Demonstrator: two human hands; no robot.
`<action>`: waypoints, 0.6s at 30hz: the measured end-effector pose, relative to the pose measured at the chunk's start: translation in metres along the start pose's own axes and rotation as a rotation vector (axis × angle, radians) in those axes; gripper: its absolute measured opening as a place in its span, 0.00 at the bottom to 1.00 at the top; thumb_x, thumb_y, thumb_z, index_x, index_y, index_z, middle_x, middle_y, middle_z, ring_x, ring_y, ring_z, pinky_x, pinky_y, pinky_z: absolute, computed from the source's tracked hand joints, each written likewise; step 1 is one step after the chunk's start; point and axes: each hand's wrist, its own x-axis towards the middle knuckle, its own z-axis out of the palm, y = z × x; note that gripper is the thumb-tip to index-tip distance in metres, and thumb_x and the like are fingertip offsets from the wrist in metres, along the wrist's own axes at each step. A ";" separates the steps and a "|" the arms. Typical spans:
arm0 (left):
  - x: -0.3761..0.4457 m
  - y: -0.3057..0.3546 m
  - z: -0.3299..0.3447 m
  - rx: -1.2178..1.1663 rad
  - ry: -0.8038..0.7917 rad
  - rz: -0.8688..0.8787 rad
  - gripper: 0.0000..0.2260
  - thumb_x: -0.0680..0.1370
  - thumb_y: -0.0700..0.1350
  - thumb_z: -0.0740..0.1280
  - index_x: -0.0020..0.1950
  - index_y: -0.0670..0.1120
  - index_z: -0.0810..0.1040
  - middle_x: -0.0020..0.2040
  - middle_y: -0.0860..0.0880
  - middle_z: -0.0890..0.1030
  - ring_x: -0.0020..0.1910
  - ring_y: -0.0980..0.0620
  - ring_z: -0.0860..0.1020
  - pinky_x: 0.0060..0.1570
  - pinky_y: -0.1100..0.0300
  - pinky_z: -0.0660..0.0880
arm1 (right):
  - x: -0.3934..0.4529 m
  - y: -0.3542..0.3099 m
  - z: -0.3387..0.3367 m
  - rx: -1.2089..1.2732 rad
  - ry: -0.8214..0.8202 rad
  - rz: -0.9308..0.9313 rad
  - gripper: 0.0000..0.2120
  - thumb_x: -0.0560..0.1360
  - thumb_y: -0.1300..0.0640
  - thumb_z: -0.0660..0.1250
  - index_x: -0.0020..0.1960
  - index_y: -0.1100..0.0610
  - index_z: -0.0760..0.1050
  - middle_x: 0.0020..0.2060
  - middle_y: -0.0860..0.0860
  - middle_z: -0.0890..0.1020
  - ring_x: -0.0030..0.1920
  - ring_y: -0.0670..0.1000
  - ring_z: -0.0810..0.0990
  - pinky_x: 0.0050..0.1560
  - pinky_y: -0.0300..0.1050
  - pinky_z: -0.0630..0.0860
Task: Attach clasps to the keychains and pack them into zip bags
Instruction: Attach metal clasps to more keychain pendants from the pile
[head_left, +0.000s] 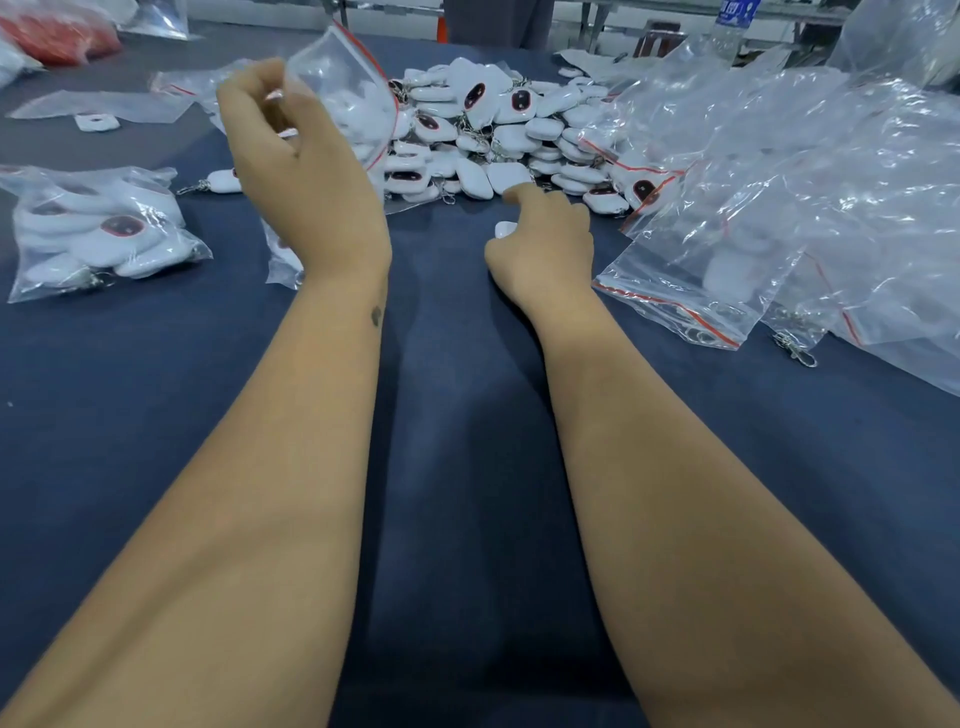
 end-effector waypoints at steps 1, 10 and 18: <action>-0.001 0.001 0.000 -0.002 0.010 0.018 0.05 0.79 0.38 0.60 0.48 0.47 0.72 0.40 0.53 0.73 0.38 0.56 0.71 0.45 0.52 0.76 | 0.000 0.000 0.000 -0.003 0.010 0.024 0.22 0.75 0.60 0.60 0.69 0.52 0.70 0.65 0.53 0.72 0.67 0.57 0.64 0.56 0.46 0.59; -0.018 -0.023 0.003 0.467 -0.706 -0.009 0.14 0.75 0.34 0.57 0.49 0.51 0.75 0.39 0.51 0.75 0.37 0.45 0.76 0.38 0.53 0.75 | 0.001 0.004 -0.002 0.125 -0.029 0.039 0.14 0.75 0.62 0.59 0.58 0.55 0.76 0.58 0.55 0.78 0.61 0.59 0.69 0.50 0.45 0.61; -0.019 -0.035 0.002 0.860 -0.823 0.029 0.17 0.76 0.38 0.60 0.61 0.49 0.79 0.55 0.48 0.79 0.55 0.46 0.76 0.47 0.58 0.69 | 0.000 -0.001 -0.005 0.733 0.079 0.086 0.04 0.77 0.59 0.65 0.44 0.54 0.75 0.38 0.49 0.79 0.38 0.47 0.74 0.38 0.39 0.71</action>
